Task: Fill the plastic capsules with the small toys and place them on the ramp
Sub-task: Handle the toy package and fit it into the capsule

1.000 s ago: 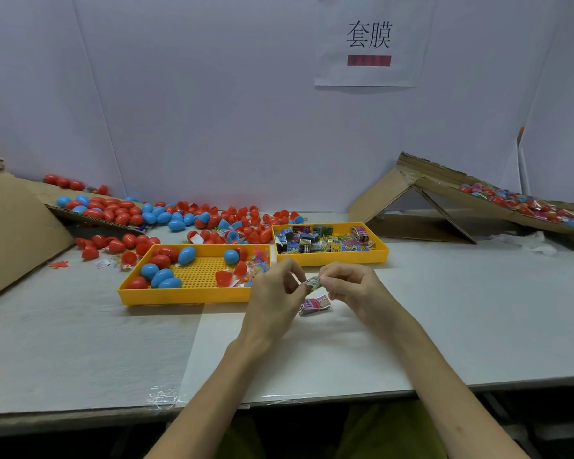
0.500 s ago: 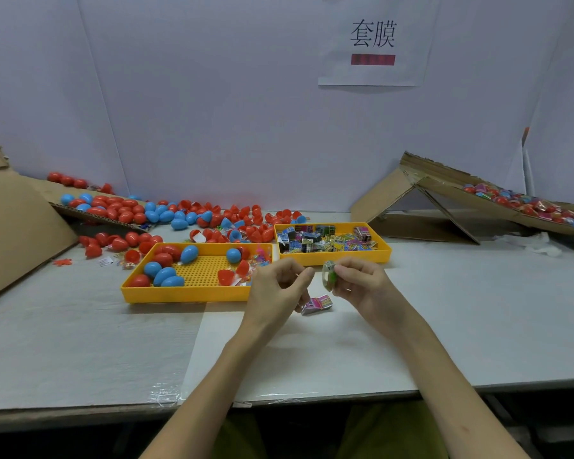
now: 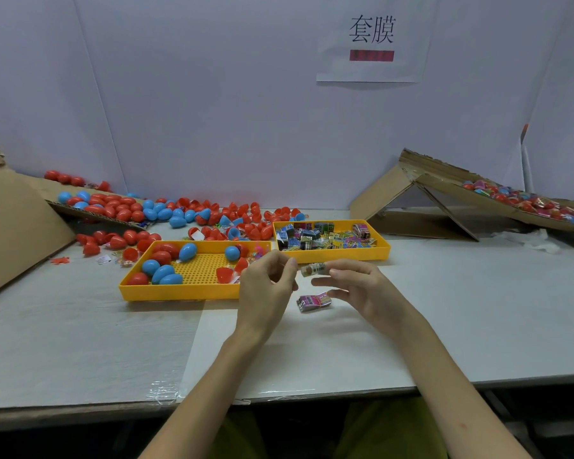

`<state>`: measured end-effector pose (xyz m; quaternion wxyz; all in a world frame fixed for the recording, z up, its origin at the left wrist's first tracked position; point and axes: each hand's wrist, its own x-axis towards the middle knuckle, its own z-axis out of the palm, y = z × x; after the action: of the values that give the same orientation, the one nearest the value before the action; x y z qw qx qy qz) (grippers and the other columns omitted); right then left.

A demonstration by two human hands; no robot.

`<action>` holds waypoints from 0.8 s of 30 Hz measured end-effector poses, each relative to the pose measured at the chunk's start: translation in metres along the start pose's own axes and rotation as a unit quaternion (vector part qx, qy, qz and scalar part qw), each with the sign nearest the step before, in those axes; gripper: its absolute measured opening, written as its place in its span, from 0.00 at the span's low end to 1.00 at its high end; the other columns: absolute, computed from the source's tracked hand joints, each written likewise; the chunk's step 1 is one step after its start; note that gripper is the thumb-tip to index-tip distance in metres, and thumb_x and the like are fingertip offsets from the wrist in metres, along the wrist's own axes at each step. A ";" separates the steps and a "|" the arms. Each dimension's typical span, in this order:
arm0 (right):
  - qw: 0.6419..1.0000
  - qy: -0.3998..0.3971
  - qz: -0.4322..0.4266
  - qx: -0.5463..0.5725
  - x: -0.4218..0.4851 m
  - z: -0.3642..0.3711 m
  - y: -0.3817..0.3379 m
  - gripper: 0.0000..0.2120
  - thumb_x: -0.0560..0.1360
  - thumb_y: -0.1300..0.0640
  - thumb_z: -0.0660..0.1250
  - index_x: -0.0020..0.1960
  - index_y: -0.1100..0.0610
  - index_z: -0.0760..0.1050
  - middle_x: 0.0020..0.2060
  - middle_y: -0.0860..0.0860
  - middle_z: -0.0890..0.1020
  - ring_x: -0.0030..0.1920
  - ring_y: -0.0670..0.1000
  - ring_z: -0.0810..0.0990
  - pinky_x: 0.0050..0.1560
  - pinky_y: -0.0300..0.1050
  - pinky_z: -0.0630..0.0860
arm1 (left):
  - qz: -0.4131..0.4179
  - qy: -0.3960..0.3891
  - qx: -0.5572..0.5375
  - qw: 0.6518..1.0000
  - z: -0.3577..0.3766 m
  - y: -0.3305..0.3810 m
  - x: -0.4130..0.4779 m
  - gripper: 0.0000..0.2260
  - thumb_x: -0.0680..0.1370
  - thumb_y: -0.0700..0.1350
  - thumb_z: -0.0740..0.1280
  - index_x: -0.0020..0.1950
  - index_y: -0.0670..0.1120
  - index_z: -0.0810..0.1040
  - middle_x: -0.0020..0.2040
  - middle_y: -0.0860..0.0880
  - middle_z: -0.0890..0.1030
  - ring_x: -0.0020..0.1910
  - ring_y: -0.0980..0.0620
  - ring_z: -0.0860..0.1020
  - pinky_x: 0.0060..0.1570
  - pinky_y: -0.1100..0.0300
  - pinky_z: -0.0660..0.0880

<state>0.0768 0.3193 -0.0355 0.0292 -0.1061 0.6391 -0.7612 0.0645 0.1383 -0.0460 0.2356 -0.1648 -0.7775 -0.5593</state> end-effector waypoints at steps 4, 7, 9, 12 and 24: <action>0.999 0.034 0.008 0.005 0.002 -0.001 0.001 0.14 0.68 0.56 0.72 0.54 0.52 0.84 0.53 0.50 0.86 0.57 0.52 0.84 0.50 0.45 0.76 | 0.028 0.021 0.069 0.997 -0.002 0.002 0.002 0.07 0.80 0.43 0.69 0.42 0.50 0.78 0.35 0.57 0.79 0.36 0.57 0.79 0.35 0.72 0.73; 0.997 0.073 -0.010 0.013 0.003 -0.002 -0.001 0.15 0.66 0.57 0.75 0.52 0.48 0.85 0.54 0.46 0.85 0.55 0.49 0.84 0.49 0.46 0.75 | -0.006 -0.010 0.145 0.989 -0.020 0.000 0.014 0.01 0.79 0.46 0.70 0.49 0.50 0.80 0.46 0.55 0.81 0.44 0.58 0.77 0.41 0.72 0.72; 0.994 0.102 -0.023 0.015 0.002 -0.003 -0.002 0.13 0.65 0.54 0.73 0.50 0.46 0.86 0.53 0.45 0.86 0.52 0.47 0.84 0.49 0.47 0.74 | -0.036 -0.035 0.262 0.964 -0.042 -0.006 0.025 0.07 0.78 0.48 0.70 0.56 0.50 0.81 0.56 0.51 0.80 0.55 0.52 0.76 0.53 0.58 0.75; 0.993 0.116 -0.029 0.006 0.002 -0.004 -0.003 0.10 0.68 0.56 0.73 0.48 0.46 0.87 0.46 0.47 0.86 0.47 0.46 0.84 0.48 0.46 0.72 | -0.125 -0.042 0.433 0.892 -0.090 -0.014 0.041 0.14 0.78 0.50 0.70 0.63 0.52 0.77 0.66 0.46 0.75 0.66 0.45 0.71 0.64 0.44 0.71; 0.992 0.122 -0.028 -0.008 0.003 -0.004 -0.001 0.11 0.77 0.60 0.67 0.43 0.49 0.87 0.38 0.48 0.84 0.41 0.45 0.83 0.43 0.44 0.72 | -0.258 -0.123 0.578 0.764 -0.138 -0.053 0.068 0.34 0.77 0.68 0.63 0.75 0.48 0.66 0.78 0.40 0.60 0.77 0.38 0.56 0.73 0.39 0.59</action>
<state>0.0734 0.3229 -0.0350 -0.0709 -0.0302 0.6408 -0.7638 0.0054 -0.0101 -0.0137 0.0357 0.1421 -0.9890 -0.0184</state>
